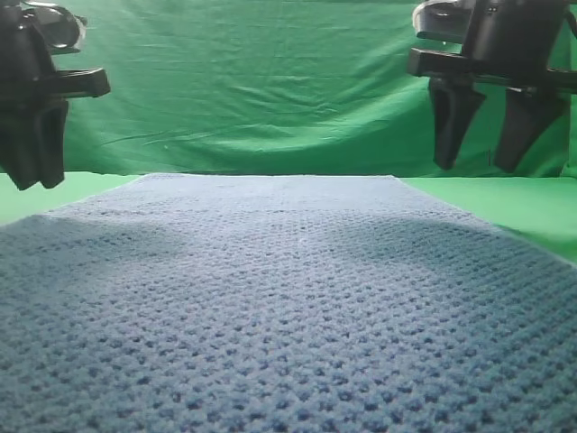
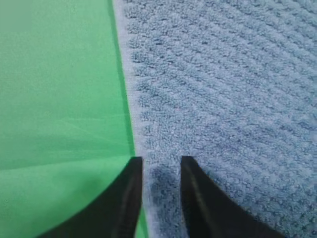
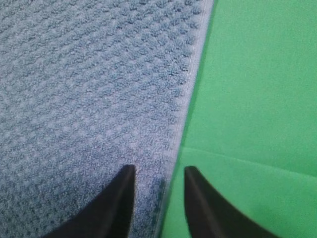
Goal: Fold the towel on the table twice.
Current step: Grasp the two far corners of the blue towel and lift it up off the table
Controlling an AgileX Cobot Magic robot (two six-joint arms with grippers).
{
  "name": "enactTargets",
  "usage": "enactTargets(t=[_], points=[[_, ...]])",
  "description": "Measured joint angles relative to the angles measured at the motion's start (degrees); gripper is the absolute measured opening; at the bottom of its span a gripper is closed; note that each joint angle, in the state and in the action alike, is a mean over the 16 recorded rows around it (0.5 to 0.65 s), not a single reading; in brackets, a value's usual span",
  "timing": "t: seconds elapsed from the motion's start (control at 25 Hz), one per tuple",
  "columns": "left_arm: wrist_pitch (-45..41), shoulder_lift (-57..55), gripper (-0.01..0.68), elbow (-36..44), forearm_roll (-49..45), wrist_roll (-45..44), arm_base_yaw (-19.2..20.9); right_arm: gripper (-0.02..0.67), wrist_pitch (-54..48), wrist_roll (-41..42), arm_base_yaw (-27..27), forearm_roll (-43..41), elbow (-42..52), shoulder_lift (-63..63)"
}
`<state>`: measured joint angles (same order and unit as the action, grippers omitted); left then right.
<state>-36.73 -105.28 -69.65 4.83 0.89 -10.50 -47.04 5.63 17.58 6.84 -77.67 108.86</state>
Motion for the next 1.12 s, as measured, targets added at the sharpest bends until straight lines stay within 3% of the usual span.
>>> enactTargets(t=[0.24,0.44,1.12], points=[[0.5,-0.2,0.503,0.0,0.0,1.7,0.0,0.589,0.4,1.2,0.0,0.0,0.0,1.7],[1.0,-0.7,0.633,-0.1,-0.4,2.7,0.0,0.644,1.1,1.4,0.0,0.0,0.0,3.6],[3.0,-5.0,0.626,-0.6,-1.6,3.0,0.0,0.627,3.5,2.9,0.0,0.9,-0.1,5.9]])
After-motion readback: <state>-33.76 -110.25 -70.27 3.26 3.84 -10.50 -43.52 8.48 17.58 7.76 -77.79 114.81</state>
